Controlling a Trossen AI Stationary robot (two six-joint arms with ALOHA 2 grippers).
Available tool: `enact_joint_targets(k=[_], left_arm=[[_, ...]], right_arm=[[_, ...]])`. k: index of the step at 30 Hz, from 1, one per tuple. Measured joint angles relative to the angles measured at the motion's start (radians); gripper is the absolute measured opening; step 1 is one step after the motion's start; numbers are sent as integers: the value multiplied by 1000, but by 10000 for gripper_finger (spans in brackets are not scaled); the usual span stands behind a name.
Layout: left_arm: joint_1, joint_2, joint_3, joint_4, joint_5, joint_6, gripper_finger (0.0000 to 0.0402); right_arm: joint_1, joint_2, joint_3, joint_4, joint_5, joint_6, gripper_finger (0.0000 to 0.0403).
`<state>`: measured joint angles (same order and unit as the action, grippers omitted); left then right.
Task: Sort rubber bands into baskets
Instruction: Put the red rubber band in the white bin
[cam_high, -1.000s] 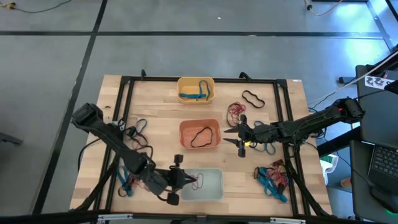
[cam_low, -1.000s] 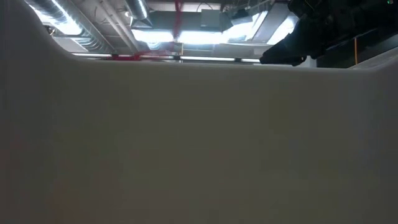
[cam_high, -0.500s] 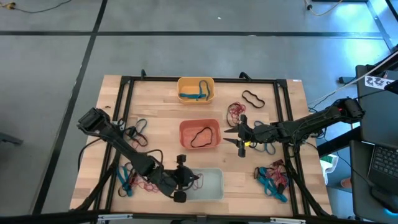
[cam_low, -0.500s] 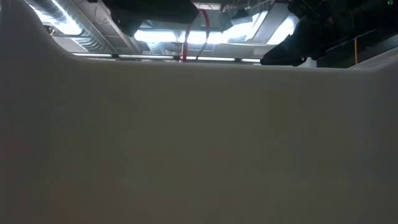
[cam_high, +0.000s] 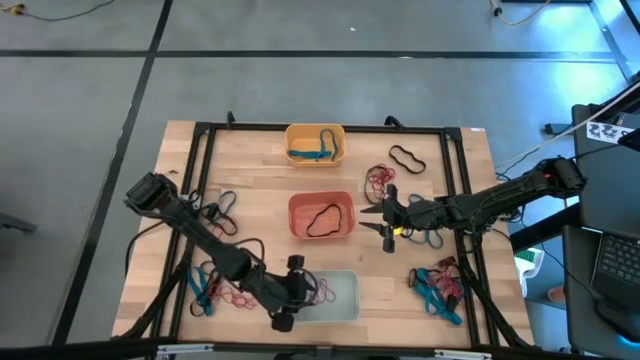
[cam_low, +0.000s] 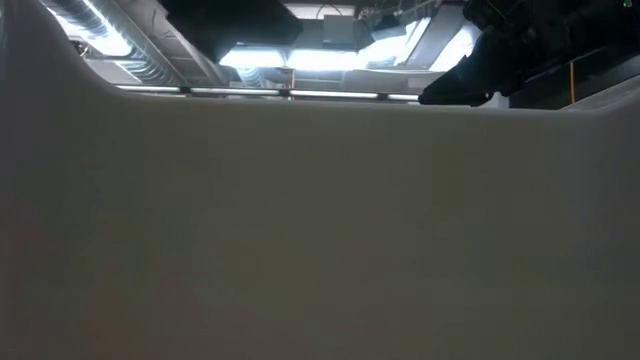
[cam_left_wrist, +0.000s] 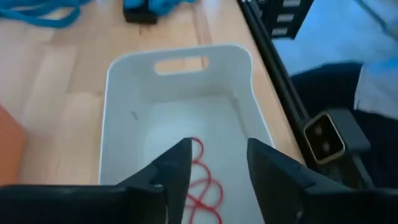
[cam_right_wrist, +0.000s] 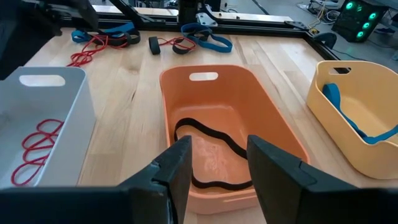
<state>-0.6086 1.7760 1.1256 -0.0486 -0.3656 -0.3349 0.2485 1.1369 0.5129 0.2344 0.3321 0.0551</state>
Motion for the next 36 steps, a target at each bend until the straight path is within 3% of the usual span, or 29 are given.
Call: enact_joint_targets(k=[11,19,28,36], left_arm=[[-74,0,170,-430,1,-149,164],[-153,-1,228,-619,0,-303,164],[-223,-7,203,-811,-7,-551,164],[-250,-6,92,-764,54,-625,164]], right_arm=[[0,0,0,0,0,0,156],[0,0,0,0,0,0,156],[0,0,0,0,0,18,156],[0,0,0,0,0,18,156]])
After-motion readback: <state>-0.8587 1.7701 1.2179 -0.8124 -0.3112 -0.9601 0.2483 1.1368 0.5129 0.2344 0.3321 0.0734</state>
